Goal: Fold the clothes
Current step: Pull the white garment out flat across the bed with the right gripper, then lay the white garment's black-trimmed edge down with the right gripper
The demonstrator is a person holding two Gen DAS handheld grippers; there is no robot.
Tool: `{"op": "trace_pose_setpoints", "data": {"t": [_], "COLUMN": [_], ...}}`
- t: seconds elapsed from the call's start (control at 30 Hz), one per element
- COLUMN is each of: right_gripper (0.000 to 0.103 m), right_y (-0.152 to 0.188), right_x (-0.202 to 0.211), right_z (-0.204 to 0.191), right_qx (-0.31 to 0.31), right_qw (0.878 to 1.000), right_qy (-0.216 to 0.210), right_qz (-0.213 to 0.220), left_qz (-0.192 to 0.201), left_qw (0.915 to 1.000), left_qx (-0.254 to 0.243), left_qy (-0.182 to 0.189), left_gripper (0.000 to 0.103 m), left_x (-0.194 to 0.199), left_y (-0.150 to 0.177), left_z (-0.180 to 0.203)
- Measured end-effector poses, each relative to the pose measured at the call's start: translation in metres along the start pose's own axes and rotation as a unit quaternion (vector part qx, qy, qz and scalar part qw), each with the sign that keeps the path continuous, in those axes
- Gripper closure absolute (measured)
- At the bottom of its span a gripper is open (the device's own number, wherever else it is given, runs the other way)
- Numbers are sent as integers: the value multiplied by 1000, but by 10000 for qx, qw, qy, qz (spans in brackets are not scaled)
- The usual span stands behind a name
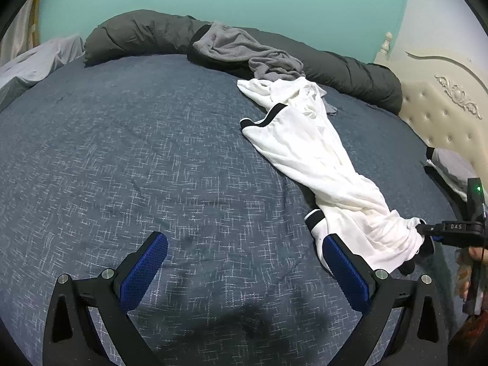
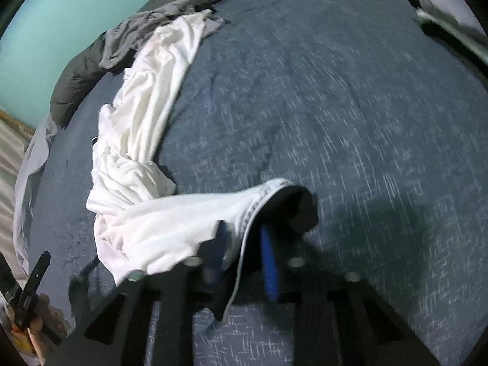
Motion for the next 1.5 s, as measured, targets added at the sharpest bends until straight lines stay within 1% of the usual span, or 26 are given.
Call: {"op": "trace_pose_setpoints", "data": {"t": [0.13,0.2,0.33,0.43,0.5,0.57,0.63,0.73,0.77,0.8,0.83,0.87,0.9,0.93,0.97,1.0,1.07,1.27,1.37,1.43,1.5], "right_gripper": [95,96,97,97,97,97,97,96,96,93,89,80,68,59,45,45,45,45,46,51,62], "right_y": [-9,-15,-27,-37,-41,-42,-42,-40,-40,-40,-39,-39,-38,-38,-37,-36,-32,-2,22,34,44], "right_x": [21,32,39,32,21,13,1,-21,-22,-23,-21,-18,-14,-10,-8,-5,6,32,30,21,11], "right_z": [-22,-42,-100,-149,-184,-210,-231,-252,-252,-251,-246,-240,-233,-225,-218,-211,-200,-156,-151,-155,-160], "right_qx": [315,543,1160,1557,1854,2104,2308,2553,2548,2517,2427,2341,2272,2210,2162,2128,2115,1905,2189,2420,2644], "right_qw": [9988,9971,9904,9835,9776,9724,9673,9606,9622,9640,9665,9687,9698,9711,9728,9742,9756,9794,9742,9693,9639], "right_qy": [92,-39,-478,-782,-914,-955,-1044,-1060,-917,-812,-796,-805,-864,-884,-817,-742,-588,-561,-425,-386,-313], "right_qz": [365,532,582,478,395,332,134,-300,-281,-259,-234,-207,-176,-159,-174,-150,65,380,337,184,26], "left_qz": [-13,-16,-28,-17,-6,-5,-15,-22,-22,-21,-22,-25,-30,-39,-48,-57,-70,-96,-132,-148,-150], "left_qw": [10000,10000,10000,9999,9999,9998,9997,9995,9995,9994,9993,9992,9991,9990,9990,9990,9992,9995,9995,9996,9996], "left_qx": [21,36,88,125,145,185,235,309,326,342,368,398,422,434,444,434,382,222,165,101,50], "left_qy": [-11,-13,2,-5,-30,-39,-36,8,11,9,21,38,60,79,95,98,97,185,238,239,223], "left_gripper": [0,0,0,0,0,0,0,0,0,0,0,0,0,0,0,0,0,0,0,0,0], "left_x": [-1,-2,-2,-1,-1,-1,-2,-3,-4,-4,-4,-5,-5,-6,-7,-8,-9,-8,-10,-11,-12], "left_y": [1,0,0,1,1,1,1,0,-1,-2,-2,-3,-3,-3,-3,-3,-3,-1,-1,0,0], "left_z": [-2,-4,-7,-11,-13,-16,-20,-26,-28,-29,-30,-32,-32,-32,-32,-31,-27,-15,-10,-6,-3]}}
Point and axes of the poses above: each gripper's, at about its wrist camera, not at the fingertips, and x roughly against the way its jaws point, z to its right, y to its underside, the point moved 6 cm from there along -x, roughly the way its jaws point, and after that the axes turned 15 degrees about -z, right-handed, at the moved point
